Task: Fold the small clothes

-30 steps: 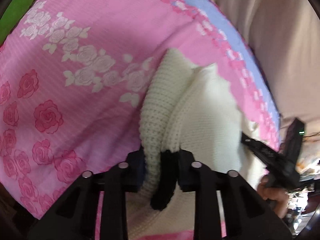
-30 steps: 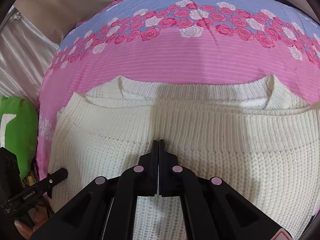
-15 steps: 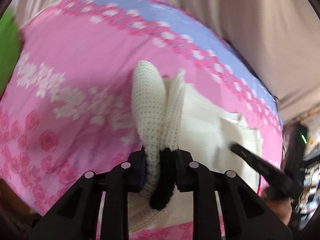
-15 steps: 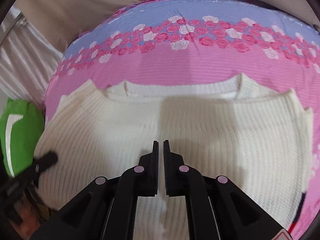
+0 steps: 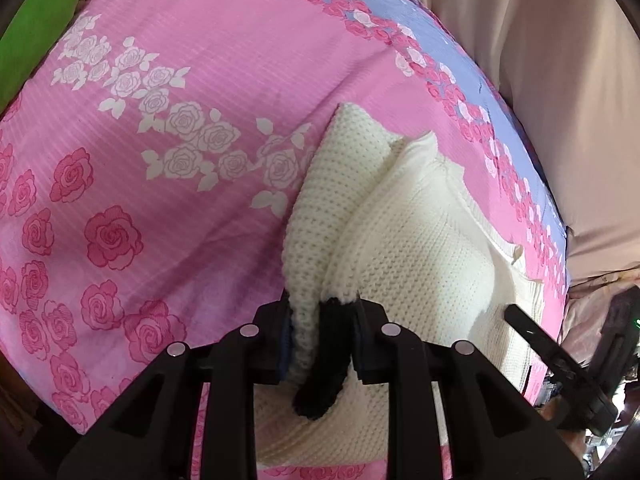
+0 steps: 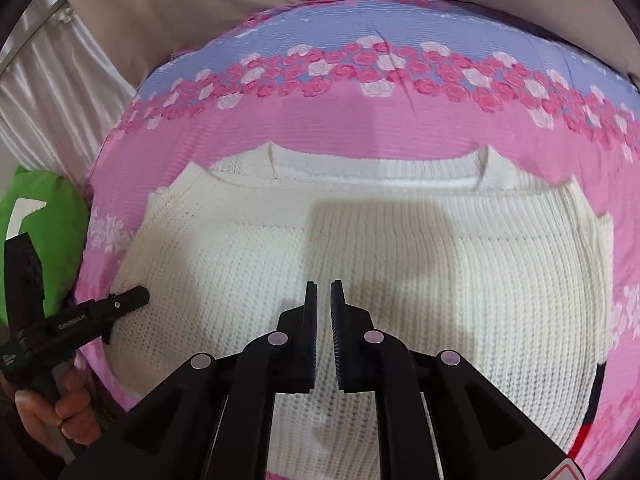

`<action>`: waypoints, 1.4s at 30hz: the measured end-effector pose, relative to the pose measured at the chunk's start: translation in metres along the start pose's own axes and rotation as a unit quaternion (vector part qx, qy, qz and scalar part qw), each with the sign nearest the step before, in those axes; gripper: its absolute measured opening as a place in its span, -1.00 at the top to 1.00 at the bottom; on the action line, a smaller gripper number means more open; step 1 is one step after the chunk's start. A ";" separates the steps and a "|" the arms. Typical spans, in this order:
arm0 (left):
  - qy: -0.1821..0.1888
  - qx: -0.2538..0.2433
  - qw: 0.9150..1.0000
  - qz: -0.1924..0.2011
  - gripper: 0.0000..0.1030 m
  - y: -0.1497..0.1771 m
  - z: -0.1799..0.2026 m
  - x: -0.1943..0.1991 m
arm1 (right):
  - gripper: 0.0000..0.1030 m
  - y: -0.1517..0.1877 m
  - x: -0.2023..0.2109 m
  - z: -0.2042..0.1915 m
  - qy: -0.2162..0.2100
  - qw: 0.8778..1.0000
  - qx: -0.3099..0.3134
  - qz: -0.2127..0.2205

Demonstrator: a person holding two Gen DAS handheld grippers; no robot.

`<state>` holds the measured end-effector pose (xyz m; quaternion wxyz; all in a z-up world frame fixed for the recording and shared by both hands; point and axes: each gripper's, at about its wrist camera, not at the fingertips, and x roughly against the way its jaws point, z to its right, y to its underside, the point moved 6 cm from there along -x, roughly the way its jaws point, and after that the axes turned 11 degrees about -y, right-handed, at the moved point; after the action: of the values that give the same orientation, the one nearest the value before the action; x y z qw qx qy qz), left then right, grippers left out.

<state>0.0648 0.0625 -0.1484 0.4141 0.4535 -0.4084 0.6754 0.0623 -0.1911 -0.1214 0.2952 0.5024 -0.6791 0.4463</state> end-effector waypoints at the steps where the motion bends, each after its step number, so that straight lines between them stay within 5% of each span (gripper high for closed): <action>1: 0.002 0.002 1.000 -0.001 0.56 0.000 0.000 0.000 | 0.83 0.000 -0.008 0.002 0.011 1.000 0.002 -0.011; 3: 0.009 0.005 1.000 -0.002 0.57 0.000 0.000 0.005 | 0.85 0.003 -0.033 0.013 0.032 0.998 -0.006 -0.049; 9: 0.075 -0.082 0.993 0.034 0.60 0.006 0.062 0.064 | 0.89 -0.001 -0.037 0.015 0.018 0.999 0.000 -0.044; 15: 0.141 -0.224 0.963 0.042 0.60 0.035 0.177 0.097 | 0.82 0.009 0.022 0.036 -0.025 0.998 -0.052 0.012; 20: 0.130 -0.307 0.942 -0.024 0.33 0.075 0.238 0.049 | 0.66 0.034 0.076 0.082 -0.009 0.994 -0.094 0.049; 23: 0.146 -0.293 0.943 -0.058 0.20 0.086 0.241 0.043 | 0.57 0.053 0.094 0.109 0.005 0.990 -0.128 0.061; 26: 0.171 -0.272 0.947 -0.017 -0.41 0.073 0.227 0.070 | 0.40 0.061 0.108 0.119 0.006 0.985 -0.152 0.076; 27: 0.165 -0.265 0.950 0.004 -0.47 0.064 0.218 0.080 | 0.32 0.063 0.112 0.117 -0.001 0.984 -0.155 0.083; 31: 0.117 -0.226 0.966 0.037 -0.57 0.033 0.175 0.088 | -0.44 0.062 0.117 0.100 -0.051 0.981 -0.158 0.102; 34: 0.094 -0.198 0.975 0.034 -0.57 0.021 0.151 0.081 | -0.53 0.054 0.095 0.084 -0.093 0.979 -0.162 0.082; 40: 0.089 -0.161 0.982 0.033 -0.57 0.022 0.118 0.083 | -0.54 0.057 0.042 0.074 -0.105 0.972 -0.209 0.005; 42: 0.085 -0.160 0.983 0.033 -0.57 0.023 0.114 0.081 | -0.25 0.055 0.038 0.063 -0.104 0.975 -0.195 -0.002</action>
<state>0.0551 -0.0352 -0.0466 0.4920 0.3086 -0.4888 0.6510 0.0009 -0.2589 -0.1329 0.3156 0.4806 -0.7790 0.2501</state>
